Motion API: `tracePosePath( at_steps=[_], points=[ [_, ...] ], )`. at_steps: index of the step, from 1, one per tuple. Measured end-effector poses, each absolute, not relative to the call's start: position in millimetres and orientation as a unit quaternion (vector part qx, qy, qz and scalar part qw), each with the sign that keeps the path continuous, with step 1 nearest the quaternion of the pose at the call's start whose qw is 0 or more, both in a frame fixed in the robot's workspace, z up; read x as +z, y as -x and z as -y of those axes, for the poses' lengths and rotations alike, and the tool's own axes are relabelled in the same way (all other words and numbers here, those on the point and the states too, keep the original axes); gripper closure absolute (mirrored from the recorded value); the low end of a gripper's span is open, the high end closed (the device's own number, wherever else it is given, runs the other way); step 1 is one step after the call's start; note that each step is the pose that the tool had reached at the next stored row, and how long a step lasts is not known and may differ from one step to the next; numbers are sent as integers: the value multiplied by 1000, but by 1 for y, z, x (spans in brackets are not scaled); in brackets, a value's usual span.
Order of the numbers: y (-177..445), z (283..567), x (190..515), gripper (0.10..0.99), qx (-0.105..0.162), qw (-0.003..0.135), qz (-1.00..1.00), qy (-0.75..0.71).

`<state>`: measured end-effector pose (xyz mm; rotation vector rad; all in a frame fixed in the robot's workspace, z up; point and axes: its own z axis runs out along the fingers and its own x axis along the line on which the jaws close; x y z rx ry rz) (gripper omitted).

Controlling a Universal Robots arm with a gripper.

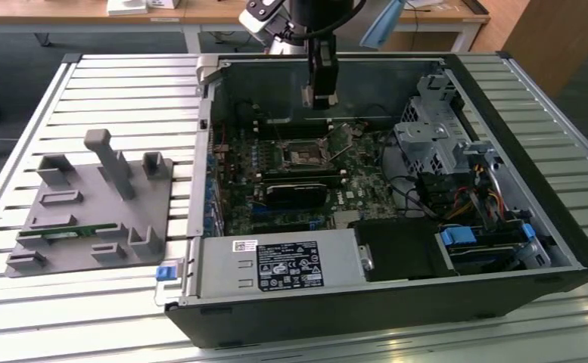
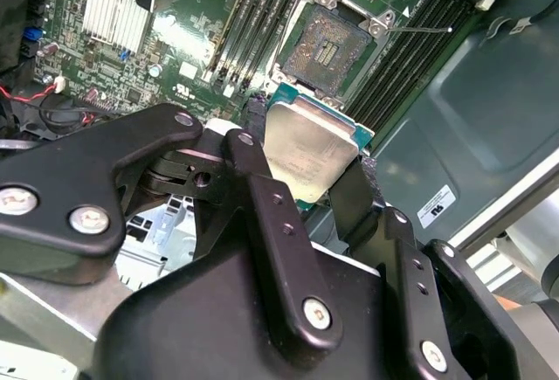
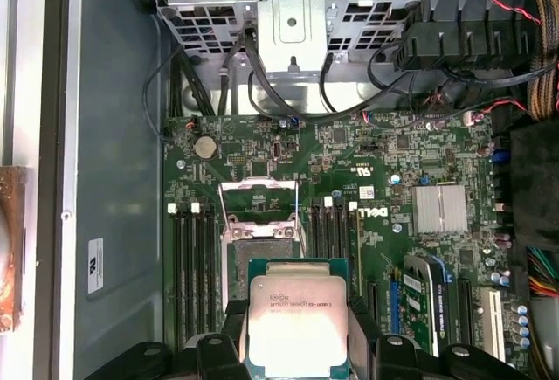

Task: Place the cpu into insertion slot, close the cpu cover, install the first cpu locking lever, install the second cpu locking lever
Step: 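Place the cpu into insertion slot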

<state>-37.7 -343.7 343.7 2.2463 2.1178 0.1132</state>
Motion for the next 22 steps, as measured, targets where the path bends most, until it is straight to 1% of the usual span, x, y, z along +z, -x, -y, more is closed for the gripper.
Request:
tracePosePath(
  at_steps=[22],
  points=[
    [38, 344, 338, 549, 37, 26, -685, -727]
  ],
)
